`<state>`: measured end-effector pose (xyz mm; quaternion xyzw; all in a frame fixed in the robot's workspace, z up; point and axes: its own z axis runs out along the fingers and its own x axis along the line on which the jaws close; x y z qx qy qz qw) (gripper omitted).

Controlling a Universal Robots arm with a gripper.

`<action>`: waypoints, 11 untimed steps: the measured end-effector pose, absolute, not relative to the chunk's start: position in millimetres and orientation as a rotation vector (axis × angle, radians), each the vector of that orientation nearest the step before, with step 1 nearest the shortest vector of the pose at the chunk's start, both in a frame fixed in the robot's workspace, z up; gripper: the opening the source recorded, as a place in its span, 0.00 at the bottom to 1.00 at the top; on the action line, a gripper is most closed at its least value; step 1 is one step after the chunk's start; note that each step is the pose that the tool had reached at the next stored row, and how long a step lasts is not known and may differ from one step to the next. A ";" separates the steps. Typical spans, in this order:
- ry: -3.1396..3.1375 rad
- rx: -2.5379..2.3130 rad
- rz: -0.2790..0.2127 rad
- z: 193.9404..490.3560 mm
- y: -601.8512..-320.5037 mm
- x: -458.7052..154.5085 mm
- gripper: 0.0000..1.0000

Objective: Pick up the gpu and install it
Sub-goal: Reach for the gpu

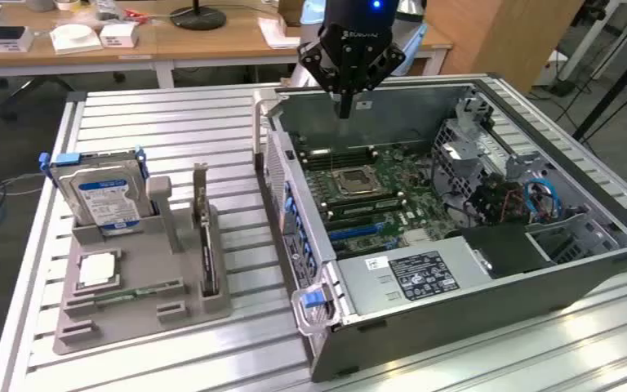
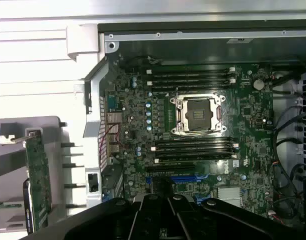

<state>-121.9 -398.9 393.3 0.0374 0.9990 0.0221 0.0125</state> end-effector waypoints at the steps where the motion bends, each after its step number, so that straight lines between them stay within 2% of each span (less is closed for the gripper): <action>1: 3.114 0.117 0.069 393.3 -398.8 -121.9 0.11; 11: 3.113 0.117 0.069 393.3 -398.8 -122.0 0.11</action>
